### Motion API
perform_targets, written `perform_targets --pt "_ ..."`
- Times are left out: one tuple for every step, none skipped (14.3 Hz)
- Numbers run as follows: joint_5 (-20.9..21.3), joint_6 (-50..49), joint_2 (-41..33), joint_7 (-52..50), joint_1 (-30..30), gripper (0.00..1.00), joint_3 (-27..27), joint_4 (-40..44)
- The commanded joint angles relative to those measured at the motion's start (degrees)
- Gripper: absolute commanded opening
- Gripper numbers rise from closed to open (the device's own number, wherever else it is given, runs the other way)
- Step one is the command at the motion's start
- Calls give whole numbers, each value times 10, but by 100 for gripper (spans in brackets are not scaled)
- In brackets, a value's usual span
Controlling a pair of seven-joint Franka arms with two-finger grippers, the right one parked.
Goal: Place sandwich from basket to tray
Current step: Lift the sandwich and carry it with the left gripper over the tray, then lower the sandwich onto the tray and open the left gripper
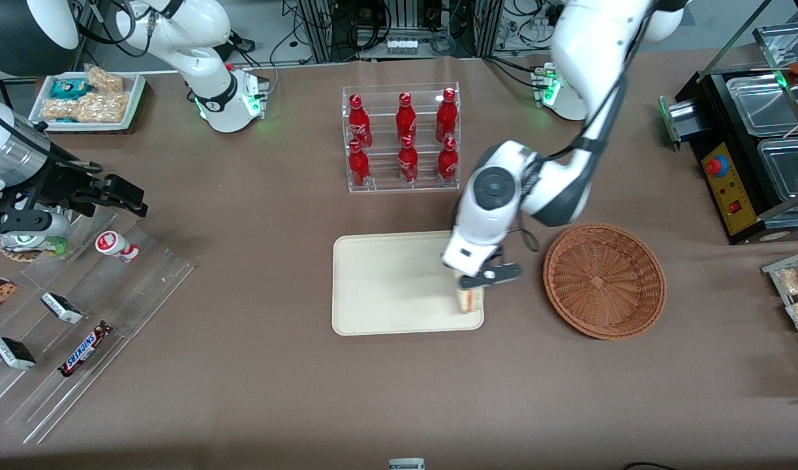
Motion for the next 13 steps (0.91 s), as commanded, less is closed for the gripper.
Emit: perform_targets --pt "7 14 44 -8 -41 7 10 51" --pt "7 21 51 -8 -51 7 10 58" --pt "9 30 57 -9 -64 7 11 60" --pt "10 42 63 -13 -74 7 13 60" --pt "17 57 69 -14 -79 7 14 60" --pt "26 67 76 -21 -79 7 14 61" --pt "40 73 83 -33 -84 7 14 66" --pt "62 78 97 -50 -91 7 14 77" --pt "85 78 111 -68 -91 7 14 86" --pt "104 79 122 -86 -91 10 14 92" --pt "107 82 124 -98 -91 21 14 92" --pt "104 85 123 -108 -91 55 13 91" --pt "101 85 119 -115 -90 100 13 91"
